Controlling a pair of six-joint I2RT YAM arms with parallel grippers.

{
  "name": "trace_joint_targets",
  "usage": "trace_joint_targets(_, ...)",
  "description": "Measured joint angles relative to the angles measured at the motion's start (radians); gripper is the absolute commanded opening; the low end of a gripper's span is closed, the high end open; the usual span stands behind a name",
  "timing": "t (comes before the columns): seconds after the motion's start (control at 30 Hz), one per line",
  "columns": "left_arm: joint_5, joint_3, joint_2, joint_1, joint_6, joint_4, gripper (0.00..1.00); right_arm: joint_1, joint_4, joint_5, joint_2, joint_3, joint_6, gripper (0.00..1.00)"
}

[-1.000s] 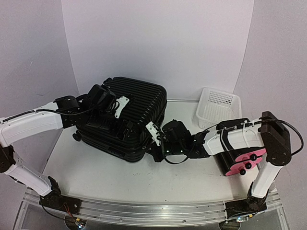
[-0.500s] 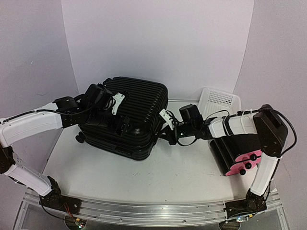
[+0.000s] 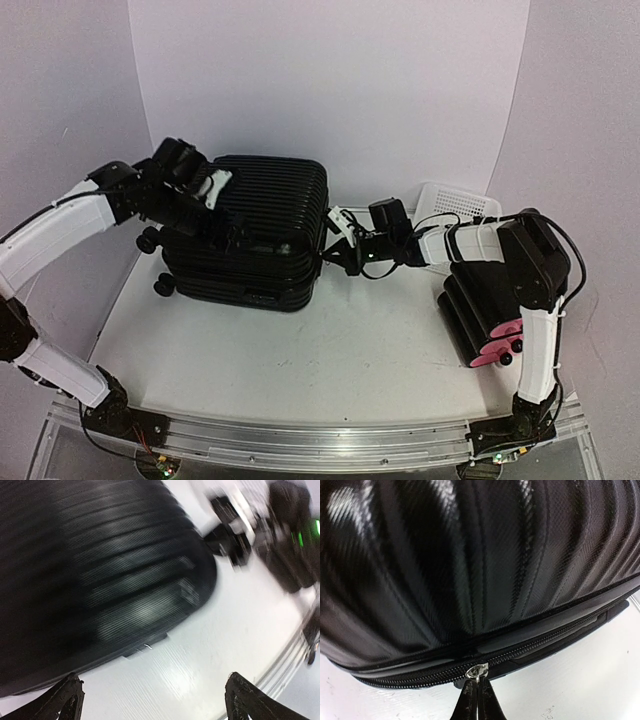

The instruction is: Open, take out, and arrange the luggage

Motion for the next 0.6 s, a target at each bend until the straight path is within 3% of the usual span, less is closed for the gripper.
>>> trace_joint_targets(0.17,0.072,0.266,0.114,0.252,-0.019,-0.072,0.99,0.007,0.023,0.004,0.0,-0.008,0.07,0.0)
trace_joint_targets(0.37,0.146,0.555,0.371,0.456,-0.053,-0.107,0.99,0.053,0.074,0.069,-0.014,-0.05,0.128,0.0)
trace_joint_targets(0.5,0.196,0.699,0.555,0.552,-0.061,-0.126,0.94,0.107,0.096,0.122,-0.037,-0.084,0.168,0.0)
trace_joint_targets(0.6,0.252,0.774,0.641,0.565,-0.065,-0.143,0.92,0.168,0.105,0.159,-0.042,-0.092,0.198,0.0)
